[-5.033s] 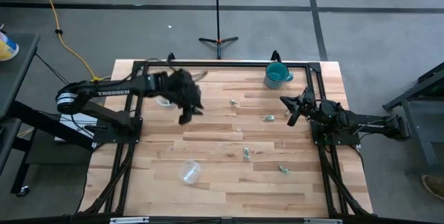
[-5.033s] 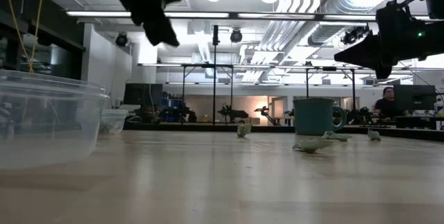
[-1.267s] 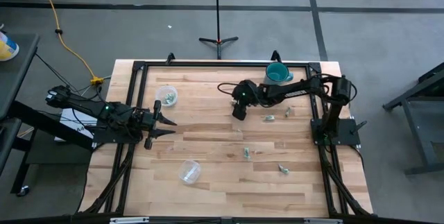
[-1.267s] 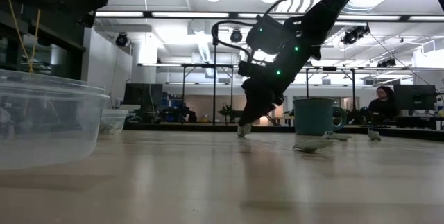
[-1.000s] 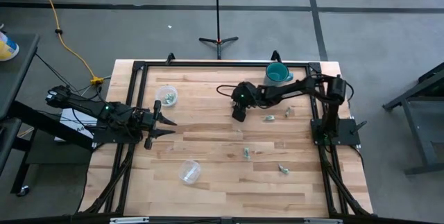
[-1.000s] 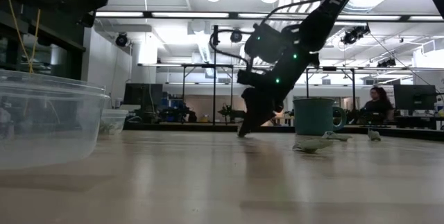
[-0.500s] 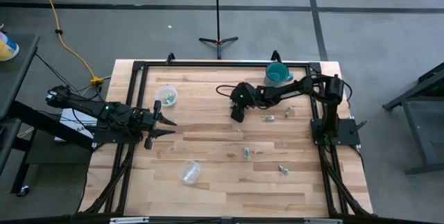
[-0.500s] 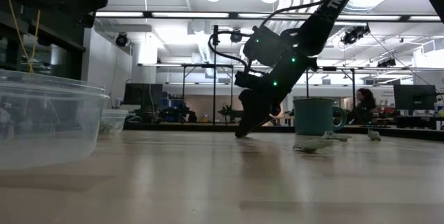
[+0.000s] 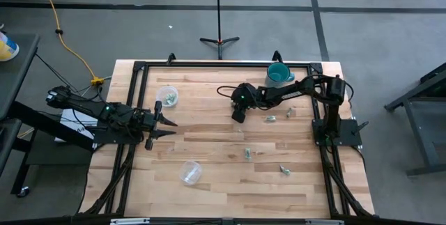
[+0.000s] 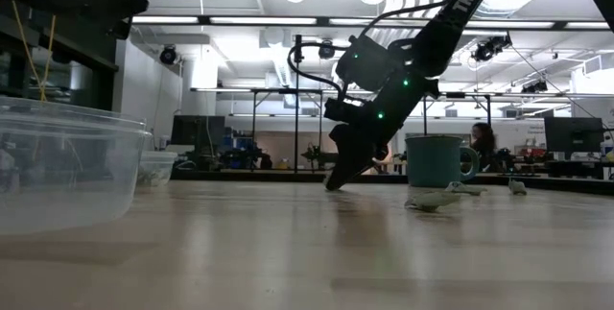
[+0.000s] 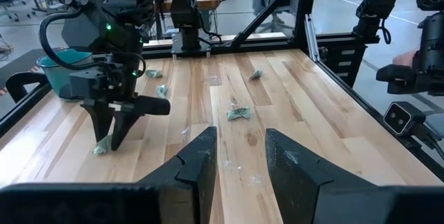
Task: Pick and place Stevia / Truvia into bins
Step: Put the stevia packet into the bottom transparent container
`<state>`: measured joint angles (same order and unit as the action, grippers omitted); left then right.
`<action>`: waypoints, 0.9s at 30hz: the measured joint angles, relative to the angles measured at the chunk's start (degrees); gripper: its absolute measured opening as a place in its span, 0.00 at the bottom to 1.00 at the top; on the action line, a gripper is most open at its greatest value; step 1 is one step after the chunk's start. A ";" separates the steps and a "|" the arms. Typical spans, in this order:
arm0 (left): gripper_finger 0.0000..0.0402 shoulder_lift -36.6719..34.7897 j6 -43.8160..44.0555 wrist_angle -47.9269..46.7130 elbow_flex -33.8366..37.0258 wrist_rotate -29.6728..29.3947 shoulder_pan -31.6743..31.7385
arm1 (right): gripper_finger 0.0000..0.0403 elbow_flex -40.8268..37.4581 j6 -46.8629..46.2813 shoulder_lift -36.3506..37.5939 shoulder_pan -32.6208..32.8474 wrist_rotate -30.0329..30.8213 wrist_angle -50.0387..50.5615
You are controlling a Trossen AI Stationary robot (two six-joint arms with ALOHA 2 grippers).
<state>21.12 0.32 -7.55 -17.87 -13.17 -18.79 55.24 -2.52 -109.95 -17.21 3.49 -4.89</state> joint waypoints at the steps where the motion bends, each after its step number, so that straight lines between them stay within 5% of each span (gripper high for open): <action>1: 0.39 -0.01 0.00 0.02 0.00 0.00 0.00 | 0.27 0.00 0.00 0.00 0.00 0.02 0.00; 11: 0.39 0.00 0.00 -0.23 0.00 0.00 0.01 | 0.02 -0.02 0.00 -0.02 0.00 0.92 -0.53; 19: 0.39 -0.01 0.02 -0.38 0.00 0.00 0.00 | 0.01 2.07 -2.41 0.76 4.62 -2.71 -5.81; 27: 0.39 0.00 1.26 -0.77 0.00 0.00 0.00 | 0.01 11.80 -2.20 0.53 17.82 -3.87 -6.74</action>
<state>21.12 1.58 -8.32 -17.87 -13.17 -18.78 67.04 -4.73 -109.42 0.61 -0.39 -11.63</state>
